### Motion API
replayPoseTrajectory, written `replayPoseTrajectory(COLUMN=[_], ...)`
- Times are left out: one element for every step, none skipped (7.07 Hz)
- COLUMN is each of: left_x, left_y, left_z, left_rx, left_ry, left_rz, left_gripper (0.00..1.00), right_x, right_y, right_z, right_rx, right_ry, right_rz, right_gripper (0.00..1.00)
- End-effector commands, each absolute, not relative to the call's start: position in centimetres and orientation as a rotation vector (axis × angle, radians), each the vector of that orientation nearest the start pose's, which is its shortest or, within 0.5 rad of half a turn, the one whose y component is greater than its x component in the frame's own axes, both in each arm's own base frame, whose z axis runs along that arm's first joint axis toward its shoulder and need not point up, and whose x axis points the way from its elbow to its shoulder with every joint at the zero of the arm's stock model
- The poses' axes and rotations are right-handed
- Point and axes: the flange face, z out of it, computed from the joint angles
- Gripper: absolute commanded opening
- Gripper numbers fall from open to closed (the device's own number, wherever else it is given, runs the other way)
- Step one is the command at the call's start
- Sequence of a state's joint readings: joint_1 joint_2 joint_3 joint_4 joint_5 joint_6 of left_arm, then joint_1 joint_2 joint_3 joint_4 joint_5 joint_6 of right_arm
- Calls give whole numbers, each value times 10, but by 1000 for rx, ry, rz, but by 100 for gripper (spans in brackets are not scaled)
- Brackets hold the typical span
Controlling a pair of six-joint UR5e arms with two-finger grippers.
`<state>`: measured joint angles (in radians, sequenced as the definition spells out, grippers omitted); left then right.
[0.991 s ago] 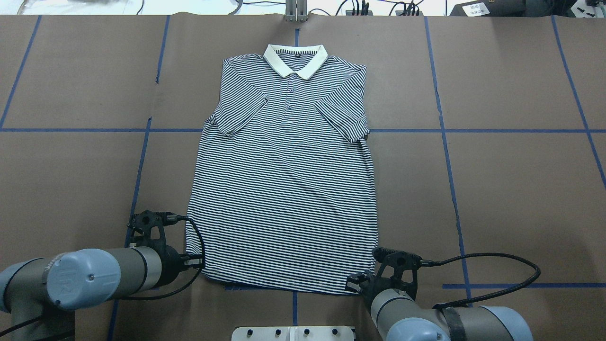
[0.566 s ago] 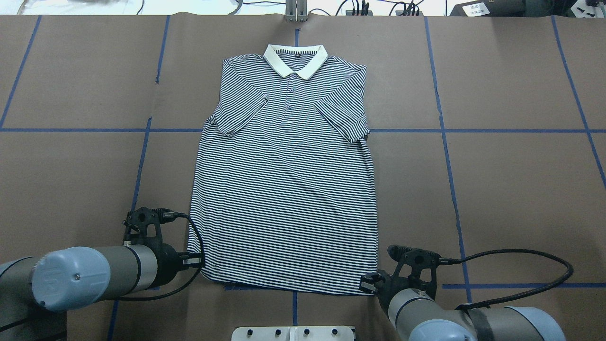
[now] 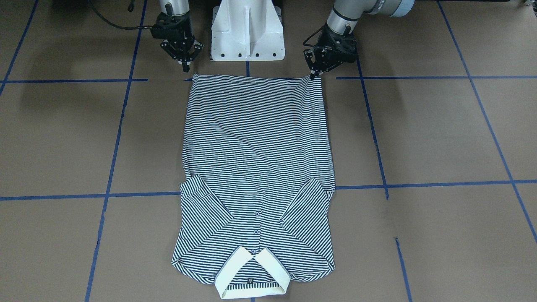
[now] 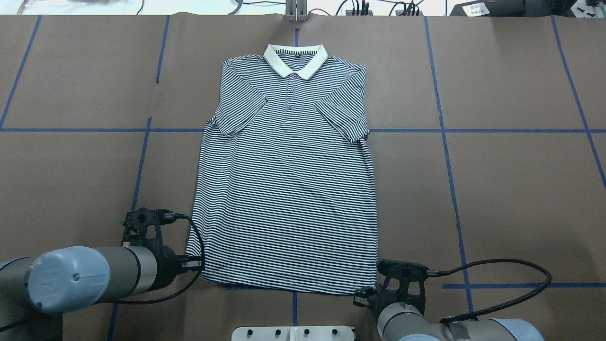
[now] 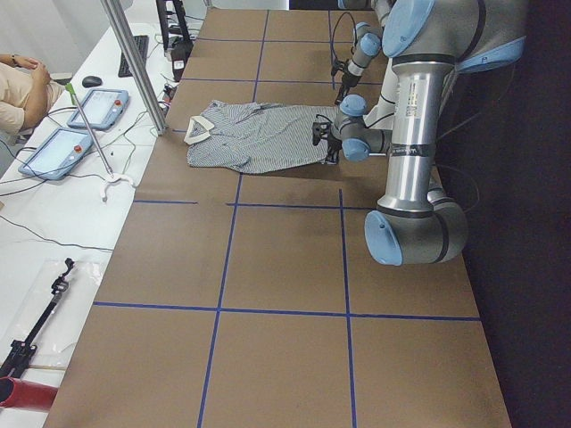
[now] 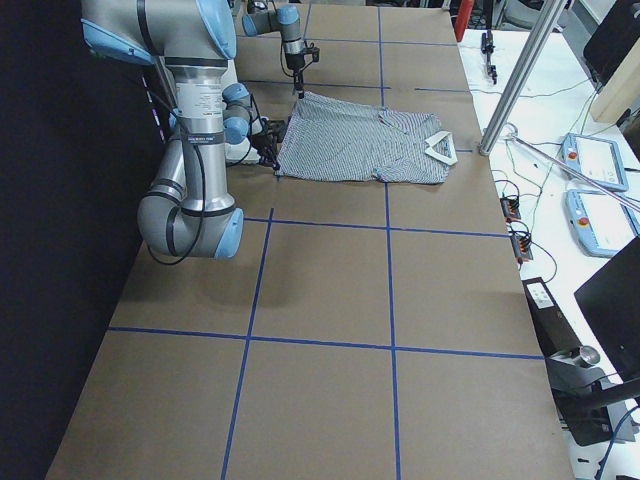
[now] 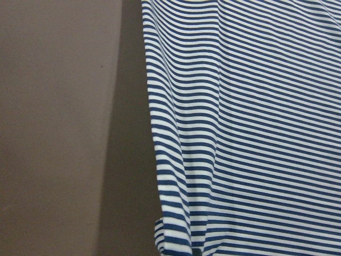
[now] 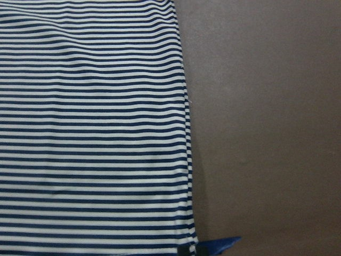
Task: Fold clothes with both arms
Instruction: 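Grasp the hem corners with the left and right grippers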
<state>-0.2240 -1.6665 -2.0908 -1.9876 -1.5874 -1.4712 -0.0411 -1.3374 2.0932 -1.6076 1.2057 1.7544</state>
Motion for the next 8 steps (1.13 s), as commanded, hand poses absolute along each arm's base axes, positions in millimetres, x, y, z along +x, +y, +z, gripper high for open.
replayPoseTrajectory(left_x=[457, 458, 458, 458, 458, 457, 458, 458], left_y=[-238, -238, -238, -238, -238, -237, -238, -238], left_z=[326, 325, 325, 325, 325, 325, 325, 325], left_rx=[149, 148, 148, 148, 148, 148, 148, 148], left_ry=[1019, 1022, 1022, 1021, 1021, 1021, 1021, 1021], left_rz=[-102, -101, -101, -101, -101, -101, -101, -101], left_gripper=[0, 0, 0, 0, 0, 0, 0, 0], right_x=[-535, -534, -538, -541, -542, -543, -544, -547], right_y=[-145, -149, -153, -155, -157, -157, -157, -157], right_z=[307, 308, 314, 320, 324, 324, 325, 331], right_rx=[269, 274, 279, 283, 286, 287, 287, 287], right_ry=[-751, -749, -733, -719, -709, -709, -706, -695], right_rz=[264, 268, 273, 274, 273, 272, 272, 277], right_gripper=[36, 36, 35, 34, 34, 34, 33, 7])
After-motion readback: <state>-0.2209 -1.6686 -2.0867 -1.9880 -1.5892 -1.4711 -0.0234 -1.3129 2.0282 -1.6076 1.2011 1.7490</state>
